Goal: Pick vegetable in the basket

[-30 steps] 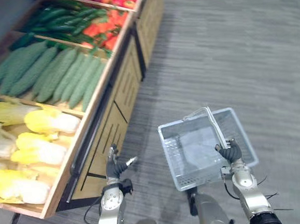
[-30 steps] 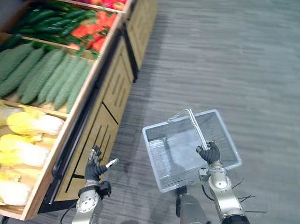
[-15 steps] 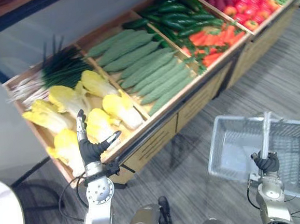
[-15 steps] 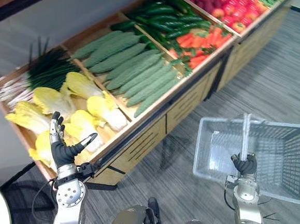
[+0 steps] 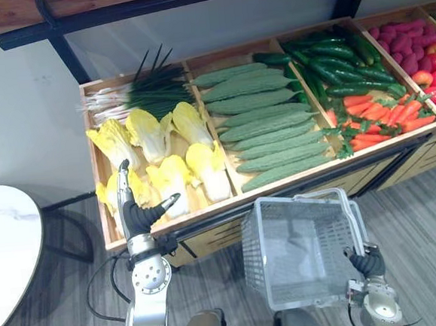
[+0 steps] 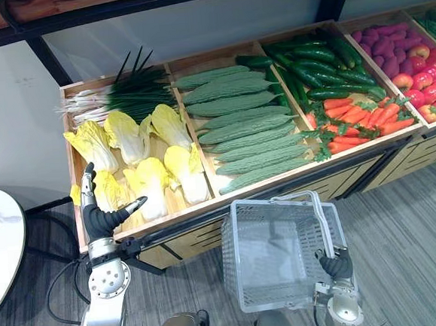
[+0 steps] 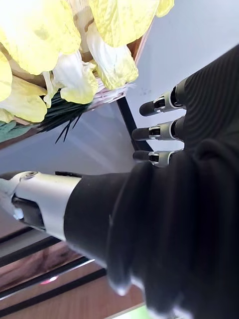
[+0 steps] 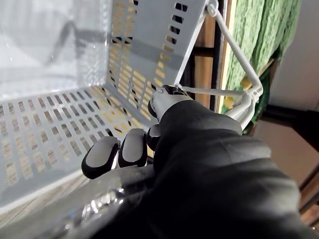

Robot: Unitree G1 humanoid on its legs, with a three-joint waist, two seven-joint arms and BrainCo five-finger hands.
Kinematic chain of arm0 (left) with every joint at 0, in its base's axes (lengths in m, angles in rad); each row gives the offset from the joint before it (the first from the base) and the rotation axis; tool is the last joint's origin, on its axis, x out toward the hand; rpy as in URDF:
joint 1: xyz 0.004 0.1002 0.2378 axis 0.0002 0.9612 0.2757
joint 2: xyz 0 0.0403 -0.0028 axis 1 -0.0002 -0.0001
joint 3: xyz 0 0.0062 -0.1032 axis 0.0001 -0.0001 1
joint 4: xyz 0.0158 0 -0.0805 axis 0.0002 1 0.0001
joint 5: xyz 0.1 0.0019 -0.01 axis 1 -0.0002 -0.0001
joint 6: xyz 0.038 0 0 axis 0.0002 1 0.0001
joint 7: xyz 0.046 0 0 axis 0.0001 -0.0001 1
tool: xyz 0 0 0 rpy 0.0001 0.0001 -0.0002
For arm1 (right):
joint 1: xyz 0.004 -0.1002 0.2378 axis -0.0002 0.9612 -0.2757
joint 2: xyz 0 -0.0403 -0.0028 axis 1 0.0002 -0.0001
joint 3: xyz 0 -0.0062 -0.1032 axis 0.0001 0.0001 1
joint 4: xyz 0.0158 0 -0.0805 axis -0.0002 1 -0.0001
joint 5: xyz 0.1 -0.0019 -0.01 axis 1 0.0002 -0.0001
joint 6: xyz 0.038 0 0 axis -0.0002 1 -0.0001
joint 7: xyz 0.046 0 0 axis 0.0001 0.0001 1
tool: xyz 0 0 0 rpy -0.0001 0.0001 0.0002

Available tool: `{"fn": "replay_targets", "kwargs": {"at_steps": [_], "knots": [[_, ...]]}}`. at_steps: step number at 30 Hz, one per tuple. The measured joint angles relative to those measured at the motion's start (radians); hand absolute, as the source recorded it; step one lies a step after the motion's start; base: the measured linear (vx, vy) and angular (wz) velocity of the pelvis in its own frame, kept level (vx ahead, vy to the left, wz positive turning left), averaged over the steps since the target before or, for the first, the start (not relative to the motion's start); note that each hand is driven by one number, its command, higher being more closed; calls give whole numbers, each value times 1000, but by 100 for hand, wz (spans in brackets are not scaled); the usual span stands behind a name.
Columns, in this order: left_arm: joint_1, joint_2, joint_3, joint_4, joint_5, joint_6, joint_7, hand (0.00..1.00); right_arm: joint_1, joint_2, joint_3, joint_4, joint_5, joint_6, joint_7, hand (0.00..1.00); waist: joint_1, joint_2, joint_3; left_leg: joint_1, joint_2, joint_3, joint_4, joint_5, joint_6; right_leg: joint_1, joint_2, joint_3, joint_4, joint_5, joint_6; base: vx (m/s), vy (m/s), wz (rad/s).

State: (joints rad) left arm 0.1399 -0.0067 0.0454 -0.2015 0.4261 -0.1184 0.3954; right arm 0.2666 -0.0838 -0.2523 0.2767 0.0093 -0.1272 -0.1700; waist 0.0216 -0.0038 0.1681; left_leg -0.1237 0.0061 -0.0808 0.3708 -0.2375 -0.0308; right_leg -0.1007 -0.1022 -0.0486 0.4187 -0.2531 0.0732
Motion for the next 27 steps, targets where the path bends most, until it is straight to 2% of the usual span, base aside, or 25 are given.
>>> {"fn": "replay_targets", "kwargs": {"at_steps": [2,5,8,14,16,18,22,24,27], "knots": [[-4,1,8,36,14,9,1,0,14,-1,-2,-20,0,0,1,100,-2,-2,-13,13,1,1,-29,10,-4,11,0,-4,-17,2,-3,47,-76,7],[-25,26,5,146,40,39,5,0,49,0,6,-21,2,0,7,100,-5,-28,-61,31,-4,3,-103,56,-10,16,-4,-3,-64,19,-11,47,-31,0],[-65,60,4,240,60,72,8,0,53,-2,17,7,3,-5,20,100,-8,-46,-72,47,-1,1,-165,101,-20,32,0,-5,-127,54,-14,10,-10,0],[-189,150,7,435,95,108,23,0,10,-6,40,121,10,-16,25,100,-20,-45,-72,53,12,-18,-301,200,-14,29,17,-23,-233,136,-19,-77,-18,7],[-233,184,10,521,94,112,25,0,-8,-18,69,146,9,-16,30,100,-36,-42,-67,49,14,-28,-346,235,-16,23,20,-35,-261,160,-20,-122,-12,13],[-270,203,29,566,90,114,32,0,-10,-28,76,146,9,-17,40,100,-37,-43,-60,31,19,-25,-374,251,-18,-11,31,-27,-263,172,-21,-157,-8,-7],[-415,277,48,705,76,117,66,0,-64,-81,76,146,17,-19,38,100,-49,-58,3,-32,30,-20,-425,301,-35,-104,40,-9,-268,211,-23,-154,-7,-13],[-468,301,47,725,78,108,107,0,-86,-96,75,146,22,-21,36,100,-56,-62,26,-58,35,-12,-445,327,-36,-140,46,-2,-270,233,-21,-101,-20,-15],[-552,331,44,773,78,105,117,0,-109,-100,84,146,48,-21,35,100,-55,-63,38,-83,44,6,-462,347,-36,-182,50,18,-272,249,-21,-39,-21,-24]]}}
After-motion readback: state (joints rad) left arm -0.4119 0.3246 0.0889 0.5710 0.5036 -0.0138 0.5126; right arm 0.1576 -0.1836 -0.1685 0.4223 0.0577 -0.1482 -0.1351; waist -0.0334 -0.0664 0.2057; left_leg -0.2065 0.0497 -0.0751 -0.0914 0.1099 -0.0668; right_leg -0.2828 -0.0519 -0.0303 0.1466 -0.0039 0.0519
